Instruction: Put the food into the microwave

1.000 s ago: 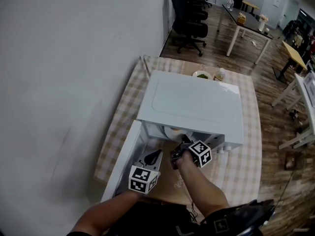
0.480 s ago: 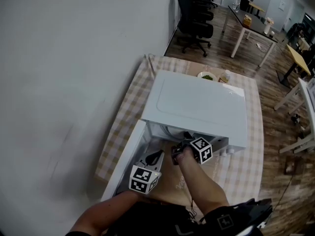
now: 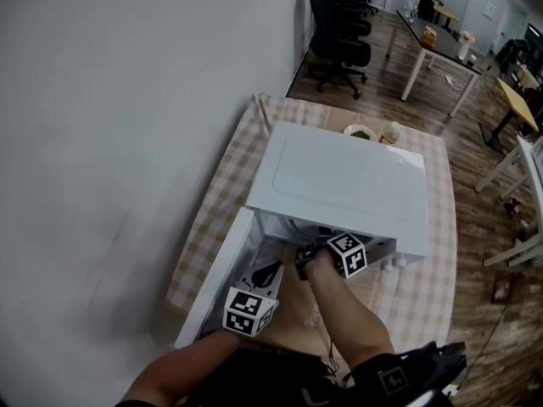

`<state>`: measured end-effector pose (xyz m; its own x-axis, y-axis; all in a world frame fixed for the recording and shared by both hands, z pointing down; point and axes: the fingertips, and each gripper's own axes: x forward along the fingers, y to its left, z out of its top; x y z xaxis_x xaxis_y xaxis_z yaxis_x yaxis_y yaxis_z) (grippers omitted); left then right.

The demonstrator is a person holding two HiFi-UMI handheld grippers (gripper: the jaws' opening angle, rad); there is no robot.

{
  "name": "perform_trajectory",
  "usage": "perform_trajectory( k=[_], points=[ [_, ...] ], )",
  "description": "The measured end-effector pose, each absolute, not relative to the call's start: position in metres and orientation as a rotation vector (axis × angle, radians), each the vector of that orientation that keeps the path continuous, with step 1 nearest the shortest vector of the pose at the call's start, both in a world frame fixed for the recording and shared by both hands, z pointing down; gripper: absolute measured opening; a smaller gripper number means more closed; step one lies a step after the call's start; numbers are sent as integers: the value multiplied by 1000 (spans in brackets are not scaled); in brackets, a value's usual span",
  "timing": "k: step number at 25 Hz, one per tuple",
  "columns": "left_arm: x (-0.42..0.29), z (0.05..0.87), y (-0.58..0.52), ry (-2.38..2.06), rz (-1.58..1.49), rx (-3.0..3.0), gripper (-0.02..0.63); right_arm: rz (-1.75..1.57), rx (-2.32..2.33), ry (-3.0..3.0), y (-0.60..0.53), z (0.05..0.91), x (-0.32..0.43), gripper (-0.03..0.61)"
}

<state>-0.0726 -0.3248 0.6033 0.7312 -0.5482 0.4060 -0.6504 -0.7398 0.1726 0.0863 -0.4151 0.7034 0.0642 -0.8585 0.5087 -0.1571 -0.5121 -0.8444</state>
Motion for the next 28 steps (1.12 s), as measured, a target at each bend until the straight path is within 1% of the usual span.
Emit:
perform_trajectory(
  k=[5,10,14,20,23,28],
  points=[
    [-73,602,-323,-931,480,2641,8,-1446,-1841,1107,-416,699,88,22],
    [-74,603,-319,-921,491,2646,8,-1390,-1934,1223,-416,696,88,45],
    [-73,603,-317,-913,496,2648,8,-1372,-1985,1278,-415,694,86,86],
    [-72,604,-316,-905,491,2646,8,-1378,-2024,1358,-411,696,81,87],
    [-72,604,-314,-897,491,2647,8,-1372,-2062,1411,-409,696,79,111],
    [-71,602,-312,-889,492,2656,8,-1345,-2202,1541,-404,697,81,114]
  ],
)
